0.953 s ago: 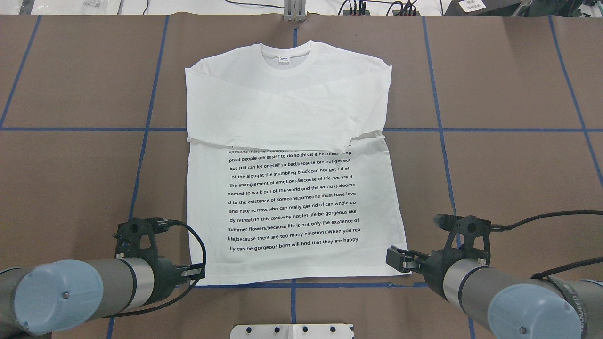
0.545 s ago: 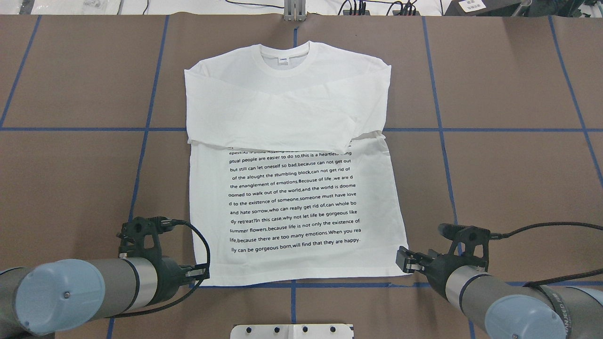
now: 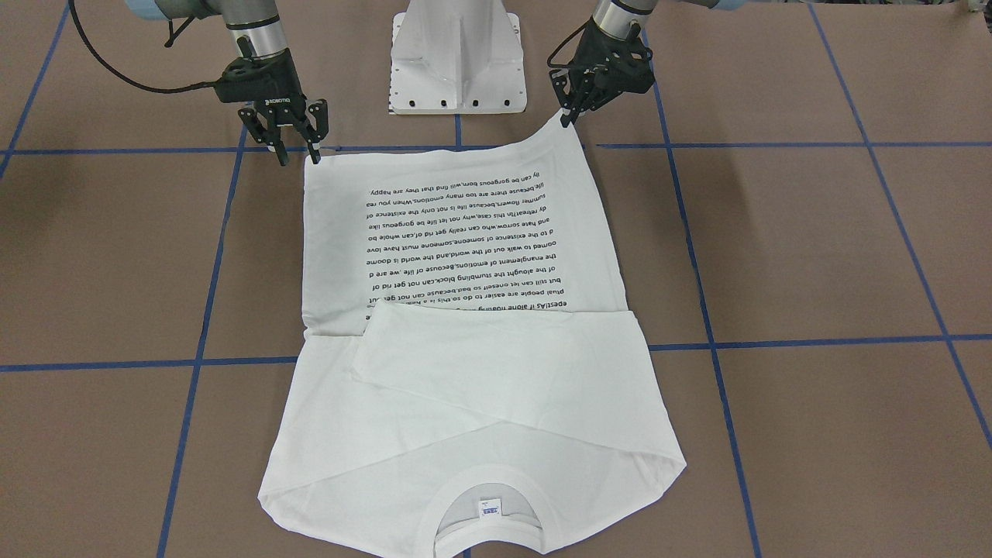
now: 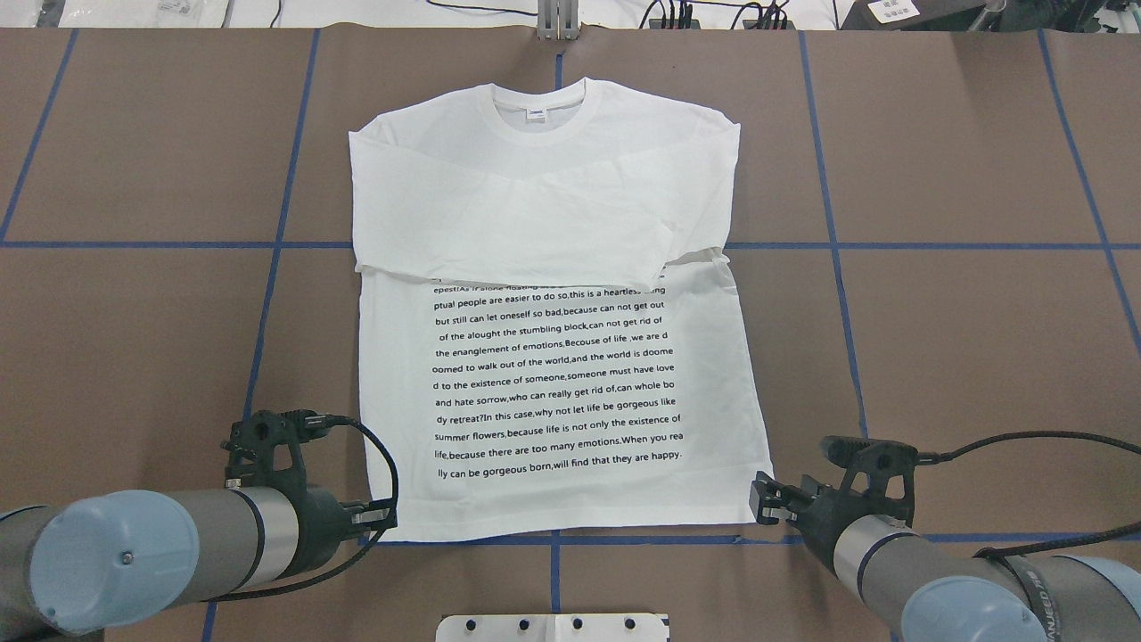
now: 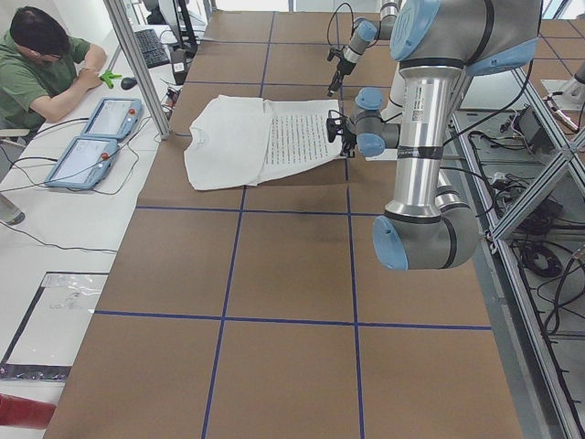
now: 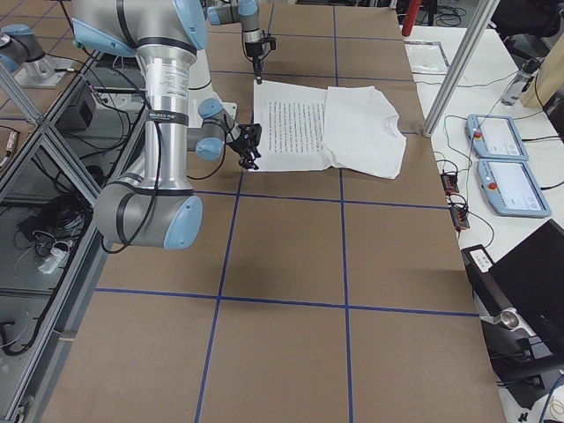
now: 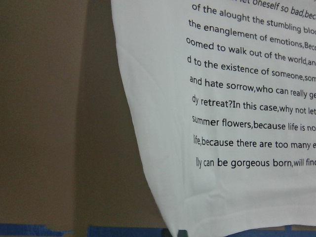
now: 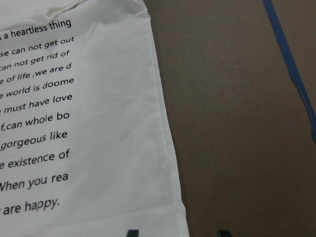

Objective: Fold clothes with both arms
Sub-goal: 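Grasp the hem corners with both grippers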

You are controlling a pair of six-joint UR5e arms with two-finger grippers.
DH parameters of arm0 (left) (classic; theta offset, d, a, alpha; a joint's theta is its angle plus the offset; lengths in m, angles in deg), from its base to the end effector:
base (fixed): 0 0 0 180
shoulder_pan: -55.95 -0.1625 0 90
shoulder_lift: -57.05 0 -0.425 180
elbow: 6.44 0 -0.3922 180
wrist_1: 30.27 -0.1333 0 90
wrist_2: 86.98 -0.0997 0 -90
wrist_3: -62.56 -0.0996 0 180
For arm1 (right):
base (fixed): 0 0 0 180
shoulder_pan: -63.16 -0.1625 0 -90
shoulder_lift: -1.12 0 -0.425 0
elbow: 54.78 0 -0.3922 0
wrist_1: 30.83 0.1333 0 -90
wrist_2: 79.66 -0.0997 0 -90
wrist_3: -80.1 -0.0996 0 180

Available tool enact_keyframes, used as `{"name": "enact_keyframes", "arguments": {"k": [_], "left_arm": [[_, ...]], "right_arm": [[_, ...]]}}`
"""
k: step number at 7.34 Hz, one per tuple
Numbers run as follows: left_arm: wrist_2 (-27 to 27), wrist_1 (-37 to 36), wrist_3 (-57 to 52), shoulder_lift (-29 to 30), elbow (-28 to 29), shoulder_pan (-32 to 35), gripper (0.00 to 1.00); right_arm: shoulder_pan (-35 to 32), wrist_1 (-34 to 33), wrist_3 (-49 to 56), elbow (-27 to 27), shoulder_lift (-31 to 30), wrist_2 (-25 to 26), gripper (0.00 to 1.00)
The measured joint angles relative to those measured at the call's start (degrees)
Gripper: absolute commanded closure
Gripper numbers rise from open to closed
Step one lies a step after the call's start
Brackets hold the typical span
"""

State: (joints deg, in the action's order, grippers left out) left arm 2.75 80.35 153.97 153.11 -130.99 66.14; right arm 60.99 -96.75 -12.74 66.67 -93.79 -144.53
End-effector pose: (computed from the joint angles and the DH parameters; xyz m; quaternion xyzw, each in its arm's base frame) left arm 0.4467 -0.2162 0.2904 0.0410 0.5076 -0.0882 0.8561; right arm -0.4405 -0.1924 0.3908 0.1942 -0.4184 0.1315 0.8774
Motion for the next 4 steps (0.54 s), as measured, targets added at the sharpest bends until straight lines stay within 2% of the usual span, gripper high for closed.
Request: {"name": "enact_keyframes", "arguments": {"k": [4], "left_arm": [[0.09,0.03,0.00,0.00,-0.07,0.00,1.00]], "right_arm": [[1.38,-2.19,0.11,-1.13,1.70,0.89,0.40]]}}
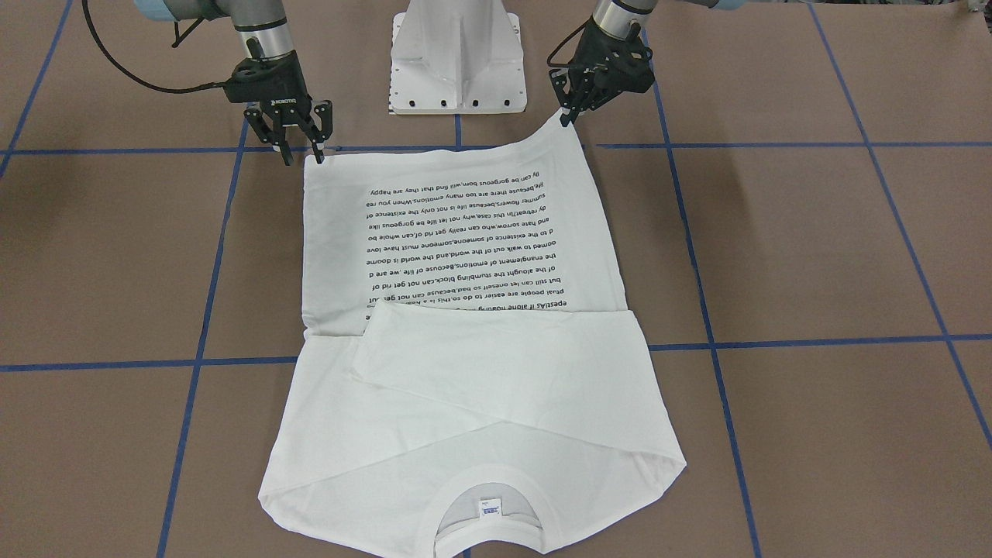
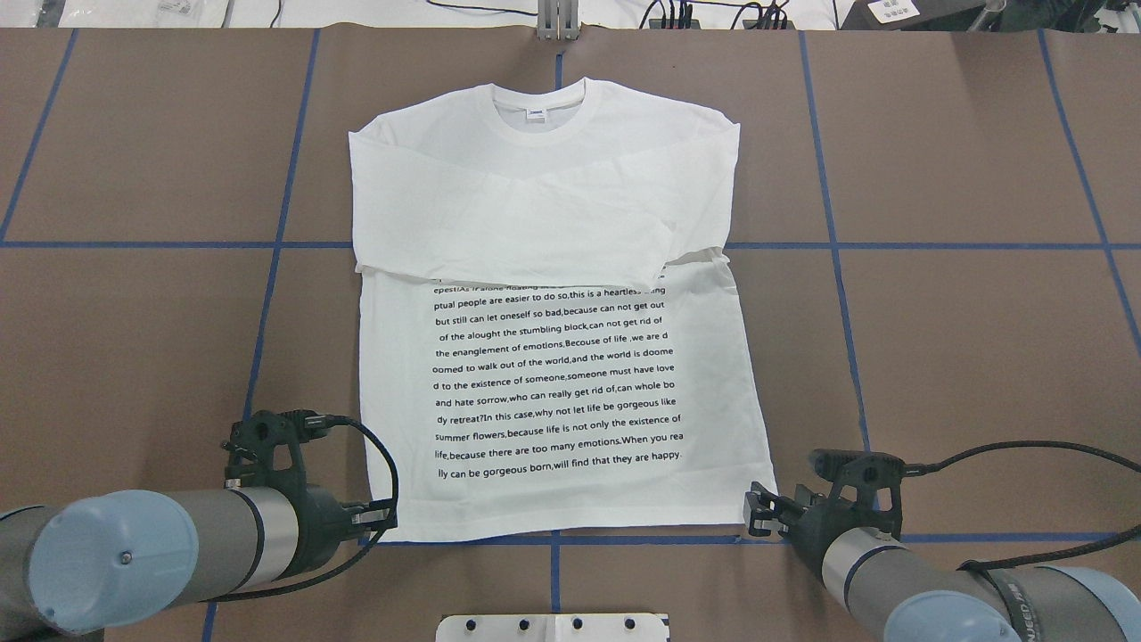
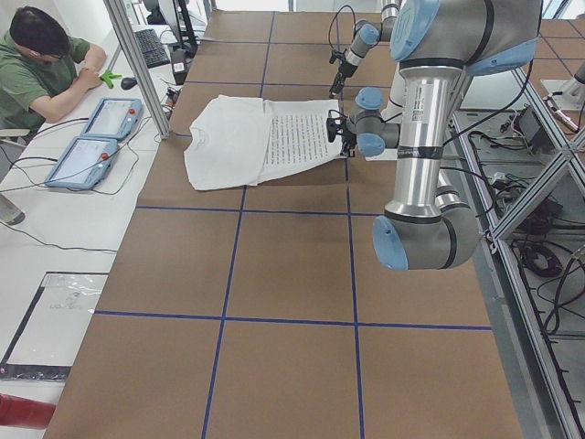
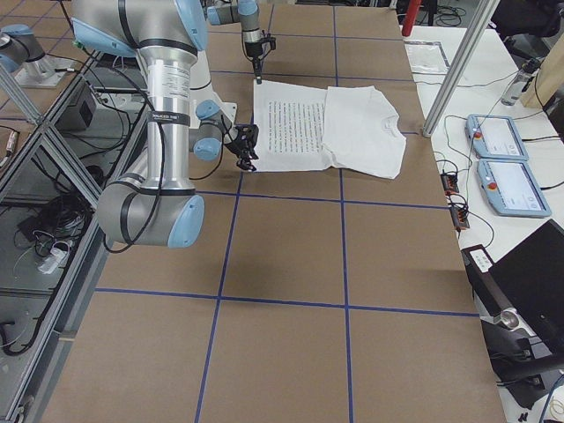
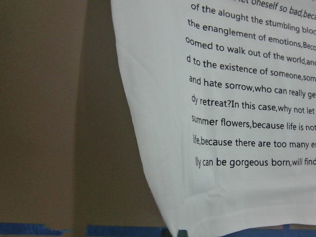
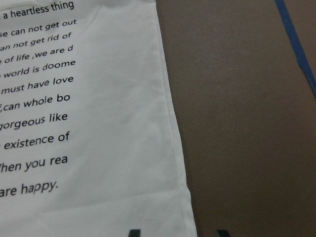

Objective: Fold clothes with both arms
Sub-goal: 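Grasp the hem corners with both grippers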

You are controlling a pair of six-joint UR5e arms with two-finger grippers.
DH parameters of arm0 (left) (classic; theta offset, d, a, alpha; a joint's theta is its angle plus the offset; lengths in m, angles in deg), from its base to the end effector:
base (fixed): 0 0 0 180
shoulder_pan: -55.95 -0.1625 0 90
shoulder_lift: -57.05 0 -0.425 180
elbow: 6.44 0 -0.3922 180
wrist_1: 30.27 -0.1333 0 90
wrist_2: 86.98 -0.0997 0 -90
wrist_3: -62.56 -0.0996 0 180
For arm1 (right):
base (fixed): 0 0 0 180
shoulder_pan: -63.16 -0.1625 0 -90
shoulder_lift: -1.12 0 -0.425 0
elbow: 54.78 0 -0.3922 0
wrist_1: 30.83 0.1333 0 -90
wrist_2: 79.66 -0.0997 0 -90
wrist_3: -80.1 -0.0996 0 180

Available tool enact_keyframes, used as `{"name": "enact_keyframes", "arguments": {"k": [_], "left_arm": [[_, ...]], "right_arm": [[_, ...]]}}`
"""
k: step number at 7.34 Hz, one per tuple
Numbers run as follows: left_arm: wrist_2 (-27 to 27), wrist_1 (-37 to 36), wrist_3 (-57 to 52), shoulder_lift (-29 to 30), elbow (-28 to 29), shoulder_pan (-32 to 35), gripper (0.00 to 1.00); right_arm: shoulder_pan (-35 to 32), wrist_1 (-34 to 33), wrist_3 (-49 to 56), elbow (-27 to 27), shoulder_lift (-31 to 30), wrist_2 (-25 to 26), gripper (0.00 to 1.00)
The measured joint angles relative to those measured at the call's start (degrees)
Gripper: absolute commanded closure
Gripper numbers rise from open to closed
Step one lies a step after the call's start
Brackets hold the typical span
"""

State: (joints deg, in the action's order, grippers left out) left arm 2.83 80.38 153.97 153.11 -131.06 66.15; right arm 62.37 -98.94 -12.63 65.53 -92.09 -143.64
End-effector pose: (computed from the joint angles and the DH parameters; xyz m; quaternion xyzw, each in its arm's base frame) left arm 0.4463 -0.2161 0.2898 0.0405 0.5084 -0.0878 0.8557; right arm -0.4558 -0.1833 0.3917 0.1980 -0.4074 0.1205 0.8834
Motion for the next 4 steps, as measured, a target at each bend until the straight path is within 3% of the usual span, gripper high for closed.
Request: {"name": "enact_keyframes", "arguments": {"k": [4], "left_arm": [[0.00,0.08,-0.08,0.00,-0.09,0.00,1.00]], "right_arm": [[0.18,-2.07,0.24,-1.31,1.37,0.25,0.45]]}}
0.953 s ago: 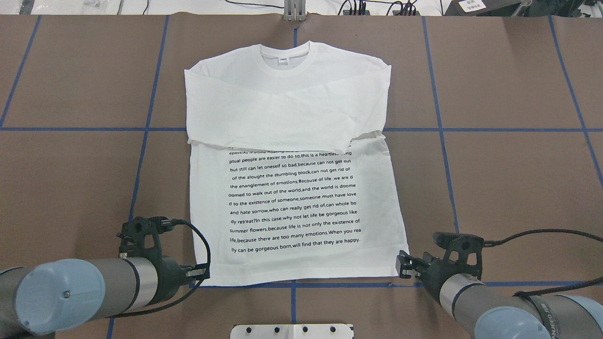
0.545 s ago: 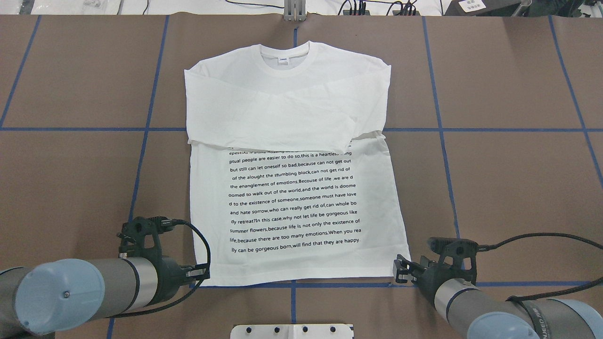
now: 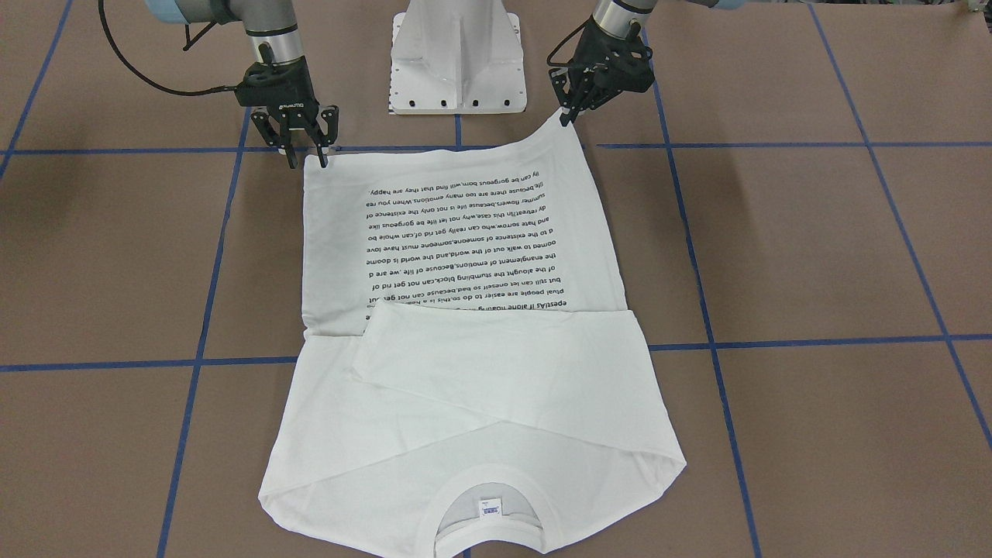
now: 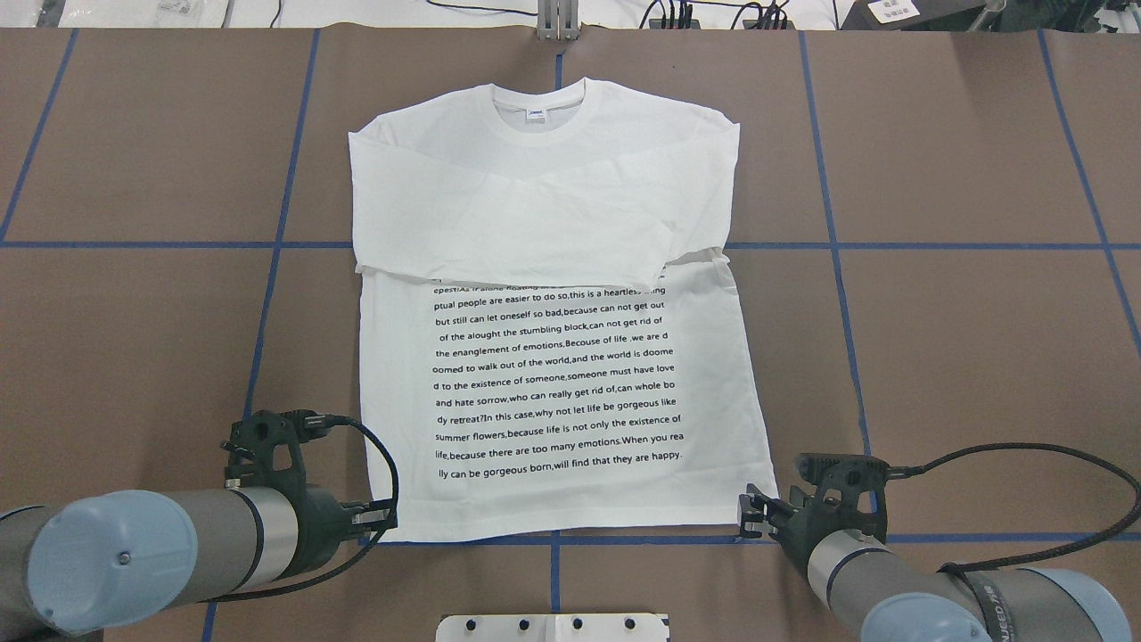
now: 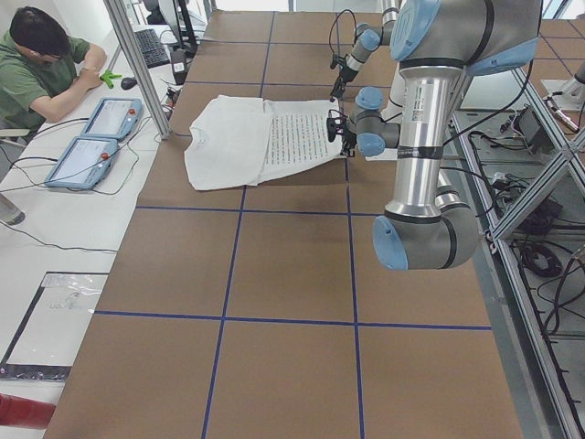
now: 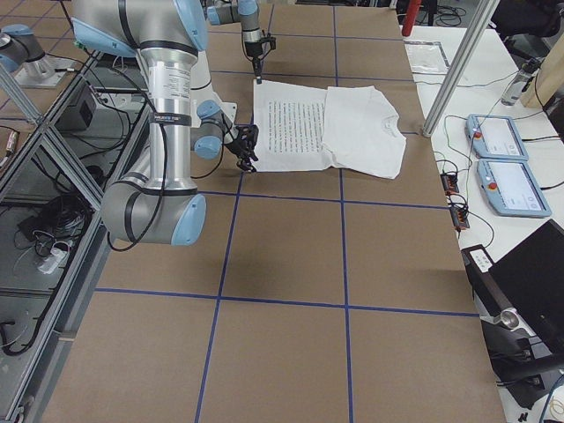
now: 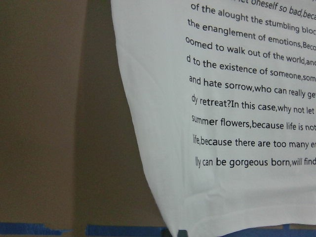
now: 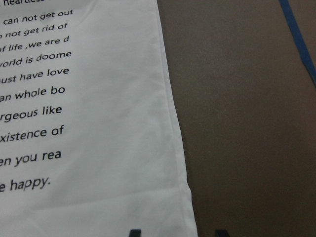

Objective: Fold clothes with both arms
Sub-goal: 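Grasp the hem corners with both grippers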

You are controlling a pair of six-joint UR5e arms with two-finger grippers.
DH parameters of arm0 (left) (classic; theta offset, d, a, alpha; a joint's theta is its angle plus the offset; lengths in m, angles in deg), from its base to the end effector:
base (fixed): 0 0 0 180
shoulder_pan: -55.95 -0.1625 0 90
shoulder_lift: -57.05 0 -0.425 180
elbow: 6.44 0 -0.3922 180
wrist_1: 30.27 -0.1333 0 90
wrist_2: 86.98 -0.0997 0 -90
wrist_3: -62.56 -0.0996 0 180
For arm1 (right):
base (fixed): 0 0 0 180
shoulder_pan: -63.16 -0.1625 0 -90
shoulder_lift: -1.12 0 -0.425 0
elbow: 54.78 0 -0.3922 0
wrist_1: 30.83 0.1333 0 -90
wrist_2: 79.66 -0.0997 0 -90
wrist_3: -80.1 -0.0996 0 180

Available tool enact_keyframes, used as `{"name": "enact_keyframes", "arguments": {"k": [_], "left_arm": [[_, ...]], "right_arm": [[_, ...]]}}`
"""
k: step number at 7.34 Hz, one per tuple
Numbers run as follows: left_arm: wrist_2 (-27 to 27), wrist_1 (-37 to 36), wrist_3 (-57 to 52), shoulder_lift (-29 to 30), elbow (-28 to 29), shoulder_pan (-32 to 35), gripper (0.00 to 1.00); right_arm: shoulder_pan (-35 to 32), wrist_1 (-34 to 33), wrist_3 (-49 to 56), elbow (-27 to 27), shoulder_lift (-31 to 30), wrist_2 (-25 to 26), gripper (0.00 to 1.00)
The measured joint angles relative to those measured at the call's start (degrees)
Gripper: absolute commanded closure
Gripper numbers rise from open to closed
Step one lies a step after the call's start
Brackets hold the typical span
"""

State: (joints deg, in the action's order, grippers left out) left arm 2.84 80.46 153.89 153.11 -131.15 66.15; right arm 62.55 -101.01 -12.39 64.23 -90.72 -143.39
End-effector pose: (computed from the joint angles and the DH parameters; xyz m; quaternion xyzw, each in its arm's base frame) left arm 0.4458 -0.2160 0.2889 0.0409 0.5097 -0.0871 0.8550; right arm -0.4667 -0.1824 0.3962 0.2020 -0.3916 0.1147 0.8903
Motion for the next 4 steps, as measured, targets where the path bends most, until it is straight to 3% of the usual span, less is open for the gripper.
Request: {"name": "enact_keyframes", "arguments": {"k": [4], "left_arm": [[0.00,0.01,0.01,0.00,-0.21,0.00,1.00]], "right_arm": [[0.14,-0.04,0.06,-0.40,0.40,0.07,0.46]]}}
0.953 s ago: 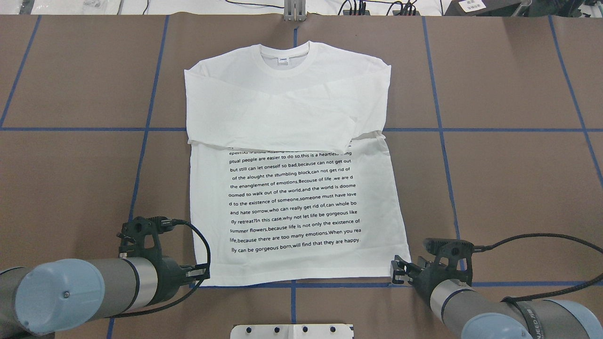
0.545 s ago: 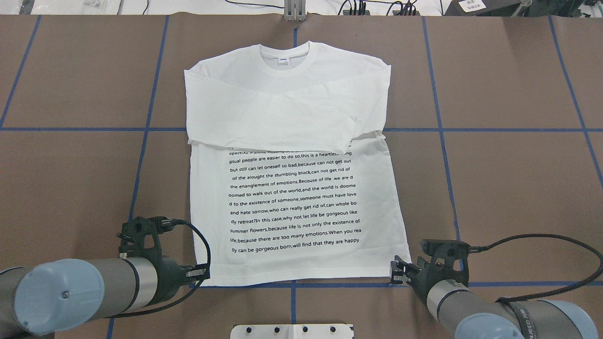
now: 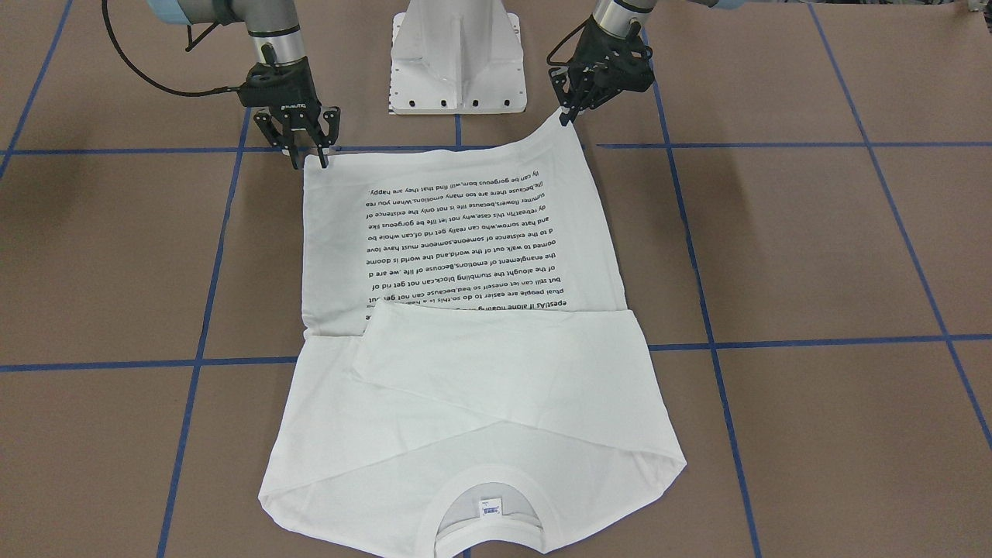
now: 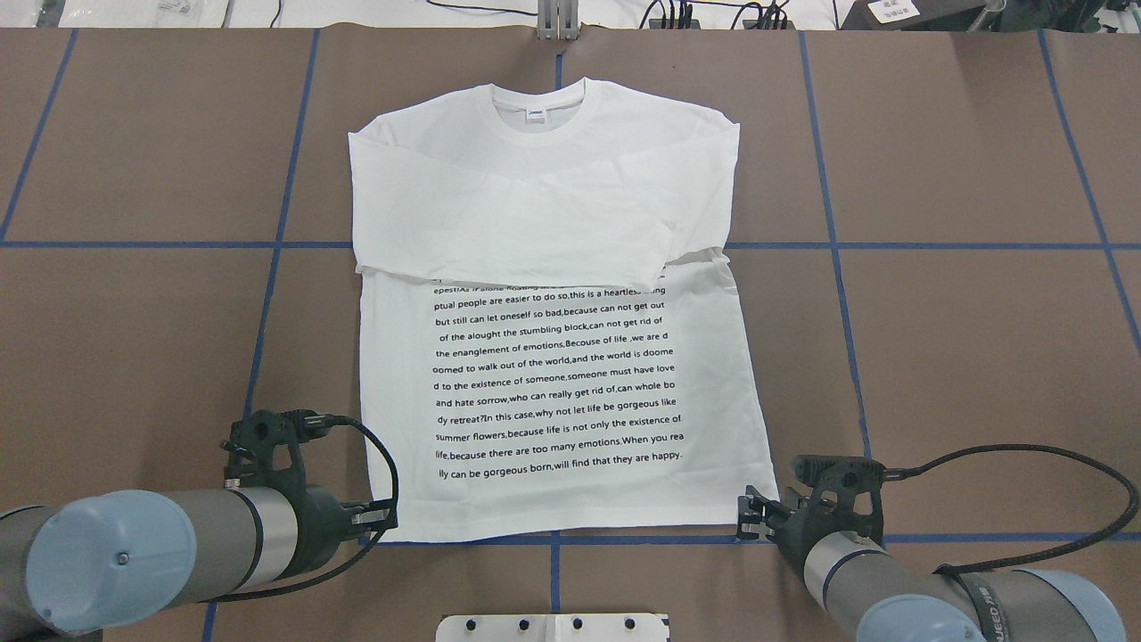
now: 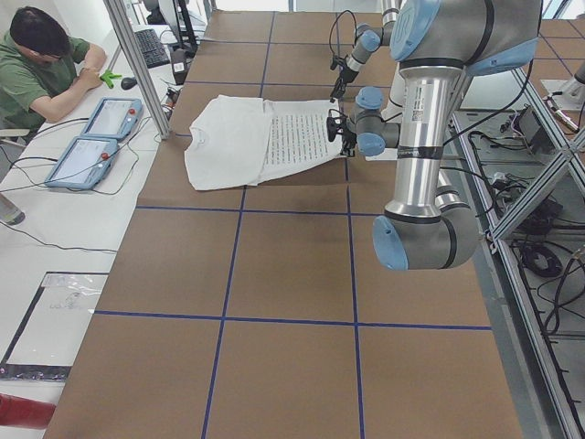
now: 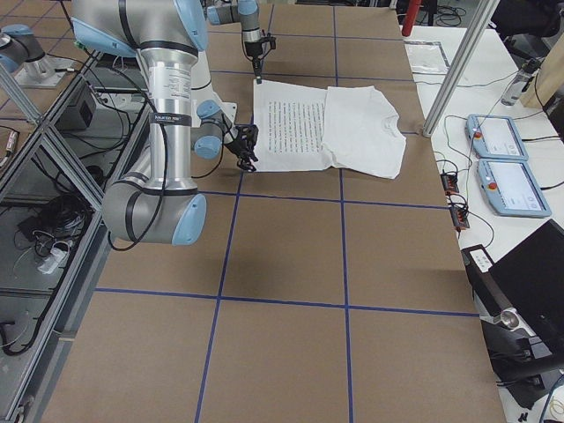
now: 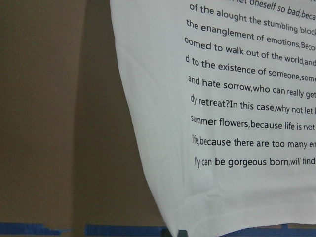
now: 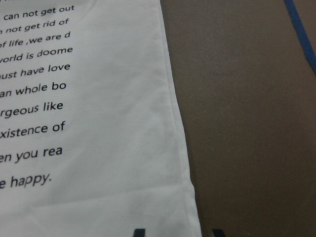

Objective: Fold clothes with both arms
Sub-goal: 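Grasp the hem corners with both grippers, then lift the hem with both grippers and pull it toward the collar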

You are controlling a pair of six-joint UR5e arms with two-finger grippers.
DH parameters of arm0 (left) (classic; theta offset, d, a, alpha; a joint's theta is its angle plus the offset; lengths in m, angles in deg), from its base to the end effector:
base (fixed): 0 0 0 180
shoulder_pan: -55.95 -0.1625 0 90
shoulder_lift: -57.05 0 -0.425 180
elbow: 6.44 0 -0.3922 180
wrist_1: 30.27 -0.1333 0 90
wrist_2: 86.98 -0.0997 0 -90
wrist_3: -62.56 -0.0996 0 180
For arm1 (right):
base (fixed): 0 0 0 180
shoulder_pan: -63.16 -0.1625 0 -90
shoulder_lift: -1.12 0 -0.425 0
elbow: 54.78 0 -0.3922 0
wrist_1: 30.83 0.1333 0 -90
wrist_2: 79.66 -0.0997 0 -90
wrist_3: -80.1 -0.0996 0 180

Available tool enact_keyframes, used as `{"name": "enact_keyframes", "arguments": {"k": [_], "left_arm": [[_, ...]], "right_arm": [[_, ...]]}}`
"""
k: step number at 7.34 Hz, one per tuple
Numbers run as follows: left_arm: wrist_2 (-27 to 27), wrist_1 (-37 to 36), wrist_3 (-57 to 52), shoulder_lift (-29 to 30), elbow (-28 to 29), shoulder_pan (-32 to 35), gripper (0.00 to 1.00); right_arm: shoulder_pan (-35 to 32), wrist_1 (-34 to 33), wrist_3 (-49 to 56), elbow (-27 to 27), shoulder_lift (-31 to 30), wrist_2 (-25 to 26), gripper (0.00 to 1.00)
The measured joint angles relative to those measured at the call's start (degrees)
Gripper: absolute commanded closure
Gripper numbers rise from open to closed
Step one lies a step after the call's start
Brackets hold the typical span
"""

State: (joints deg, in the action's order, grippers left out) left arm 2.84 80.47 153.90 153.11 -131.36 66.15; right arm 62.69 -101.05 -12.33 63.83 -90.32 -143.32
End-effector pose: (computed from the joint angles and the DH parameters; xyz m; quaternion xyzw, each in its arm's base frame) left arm 0.4447 -0.2158 0.2873 0.0410 0.5113 -0.0871 0.8540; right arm -0.4701 -0.1814 0.3963 0.2023 -0.3914 0.1133 0.8905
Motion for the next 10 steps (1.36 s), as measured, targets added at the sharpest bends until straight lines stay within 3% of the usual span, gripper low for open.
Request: {"name": "enact_keyframes", "arguments": {"k": [1,4,8,10], "left_arm": [[0.00,0.00,0.04,0.00,-0.13,0.00,1.00],[0.00,0.00,0.07,0.00,-0.43,0.06,1.00],[0.00,-0.08,0.07,-0.04,-1.01,0.11,1.00],[0.22,-0.20,0.05,-0.34,-2.48,0.32,1.00]], "right_arm": [[0.10,-0.02,0.02,-0.11,0.02,0.13,0.47],[0.37,-0.08,0.05,-0.15,0.21,0.28,0.99],[0.43,-0.33,0.14,0.14,0.44,0.59,1.00],[-0.72,-6.77,0.35,6.00,0.32,-0.18,1.00]]}}
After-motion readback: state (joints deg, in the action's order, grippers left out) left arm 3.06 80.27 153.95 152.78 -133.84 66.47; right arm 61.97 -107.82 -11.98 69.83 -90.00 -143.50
